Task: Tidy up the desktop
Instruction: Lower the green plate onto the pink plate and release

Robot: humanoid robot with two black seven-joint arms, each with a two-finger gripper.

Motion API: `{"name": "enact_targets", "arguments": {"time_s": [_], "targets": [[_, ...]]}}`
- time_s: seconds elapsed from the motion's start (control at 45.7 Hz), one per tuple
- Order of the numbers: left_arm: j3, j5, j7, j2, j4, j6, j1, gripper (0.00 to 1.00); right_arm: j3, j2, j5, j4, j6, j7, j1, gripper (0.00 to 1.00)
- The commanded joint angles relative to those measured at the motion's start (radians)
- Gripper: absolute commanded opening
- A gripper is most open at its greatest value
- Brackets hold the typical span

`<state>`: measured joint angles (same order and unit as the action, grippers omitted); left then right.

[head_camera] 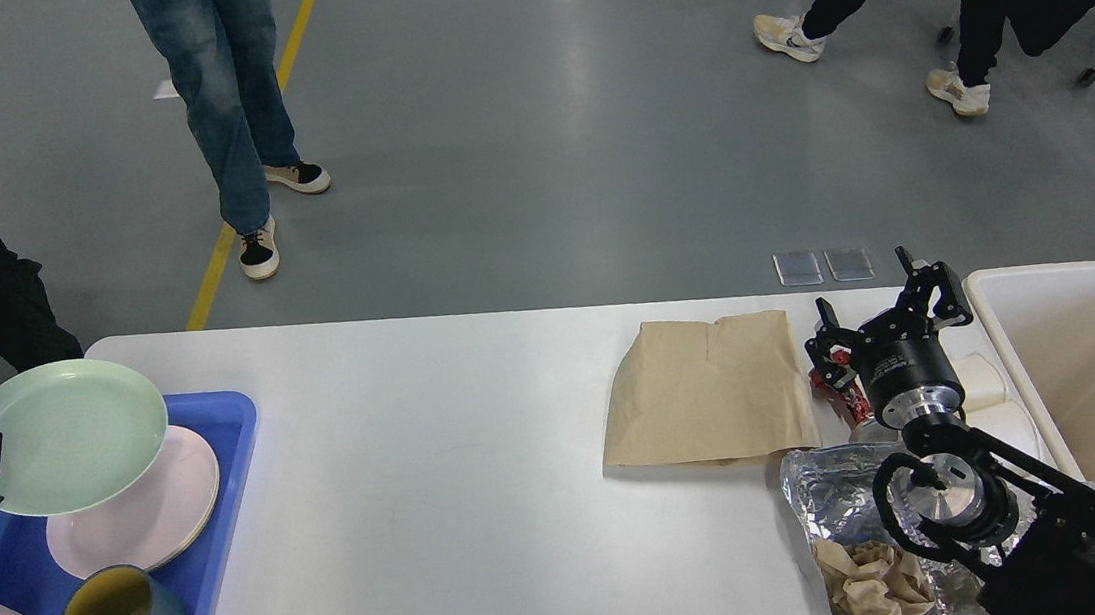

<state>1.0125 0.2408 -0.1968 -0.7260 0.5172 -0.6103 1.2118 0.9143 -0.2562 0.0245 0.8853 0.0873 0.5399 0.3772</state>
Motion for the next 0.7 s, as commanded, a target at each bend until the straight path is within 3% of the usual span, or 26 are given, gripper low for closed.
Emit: {"name": "enact_targets", "arguments": {"time_s": [0.0, 0.678], "targets": [[-0.008, -0.046, 0.057, 0.007, -0.02, 0.001, -0.04, 0.0, 0.0, 0.0, 0.0, 0.0, 0.0, 0.0, 0.0, 1.0], [-0.006, -0.063, 0.069, 0.06, -0.009, 0.001, -0.09, 0.04, 0.0, 0.0, 0.0, 0.0, 0.0, 0.0, 0.0, 1.0]]}}
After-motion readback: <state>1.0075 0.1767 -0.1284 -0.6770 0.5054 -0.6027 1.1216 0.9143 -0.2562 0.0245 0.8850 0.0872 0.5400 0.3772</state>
